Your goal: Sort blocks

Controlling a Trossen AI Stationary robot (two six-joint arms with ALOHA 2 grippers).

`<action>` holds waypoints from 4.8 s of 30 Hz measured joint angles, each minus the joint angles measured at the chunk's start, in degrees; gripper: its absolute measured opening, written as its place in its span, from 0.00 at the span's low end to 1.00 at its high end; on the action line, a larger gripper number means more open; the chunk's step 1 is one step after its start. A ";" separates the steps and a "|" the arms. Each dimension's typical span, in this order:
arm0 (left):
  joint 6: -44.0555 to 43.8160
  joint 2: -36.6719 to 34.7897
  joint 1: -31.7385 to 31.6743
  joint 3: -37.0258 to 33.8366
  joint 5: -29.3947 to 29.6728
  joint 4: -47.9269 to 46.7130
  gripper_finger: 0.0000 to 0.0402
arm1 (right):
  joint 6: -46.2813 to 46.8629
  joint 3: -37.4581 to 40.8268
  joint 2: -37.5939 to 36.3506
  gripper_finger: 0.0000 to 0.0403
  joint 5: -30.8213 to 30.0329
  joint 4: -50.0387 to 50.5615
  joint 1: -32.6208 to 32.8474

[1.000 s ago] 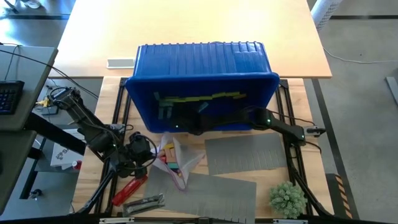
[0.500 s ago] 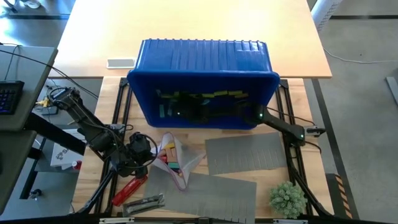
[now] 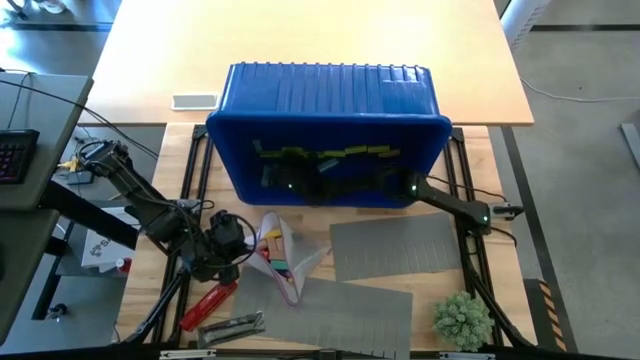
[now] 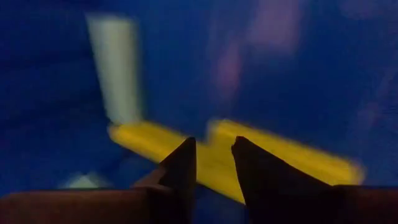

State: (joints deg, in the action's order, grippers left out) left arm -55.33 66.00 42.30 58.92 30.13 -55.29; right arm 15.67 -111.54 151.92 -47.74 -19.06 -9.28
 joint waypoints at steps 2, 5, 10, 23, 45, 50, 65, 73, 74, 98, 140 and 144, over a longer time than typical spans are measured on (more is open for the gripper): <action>0.00 0.00 0.02 0.00 -0.01 0.15 0.00 | 1.39 -0.20 -0.42 0.23 -2.91 6.80 -1.24; 0.00 0.00 0.02 0.00 -0.02 0.28 0.00 | 3.12 -2.50 -0.90 0.21 -3.08 18.16 -0.98; 0.12 0.00 0.02 0.00 0.00 0.30 0.00 | 19.66 -10.48 -3.48 0.19 -10.11 54.63 5.73; 1.16 0.02 0.09 0.00 -0.94 1.88 0.00 | 12.50 -12.78 -1.51 0.19 -11.56 43.87 3.32; 6.09 0.04 -0.22 -0.02 2.01 2.70 0.00 | 7.11 -4.90 -30.04 0.19 17.39 101.70 22.62; 6.10 0.26 -0.24 -0.04 0.87 2.97 0.00 | 5.79 14.73 -44.52 0.19 23.31 90.92 26.93; 13.18 3.02 -0.57 -0.04 0.65 11.42 0.00 | 19.32 65.99 -68.09 0.27 24.71 44.80 27.72; 13.64 5.55 -2.54 -0.04 0.80 13.53 0.00 | 16.45 73.44 -67.91 0.45 24.20 35.68 24.08; 13.64 5.74 -2.77 -0.04 0.37 13.49 0.00 | 16.29 73.95 -67.91 0.47 24.22 35.66 23.27; 15.04 5.90 -4.90 -0.04 0.66 13.22 0.00 | 12.46 85.71 -68.03 0.45 28.22 23.30 17.91; 9.45 3.80 -0.84 0.04 -17.53 4.79 0.00 | -23.30 20.63 -31.21 0.43 30.18 6.61 27.08; 9.44 3.80 0.11 0.02 -16.71 4.68 0.00 | -23.57 20.53 -31.37 0.48 30.15 7.14 27.19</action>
State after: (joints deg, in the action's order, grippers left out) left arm -45.89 69.80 42.42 58.94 13.42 -50.61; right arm -7.90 -91.00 120.55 -17.60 -11.92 17.91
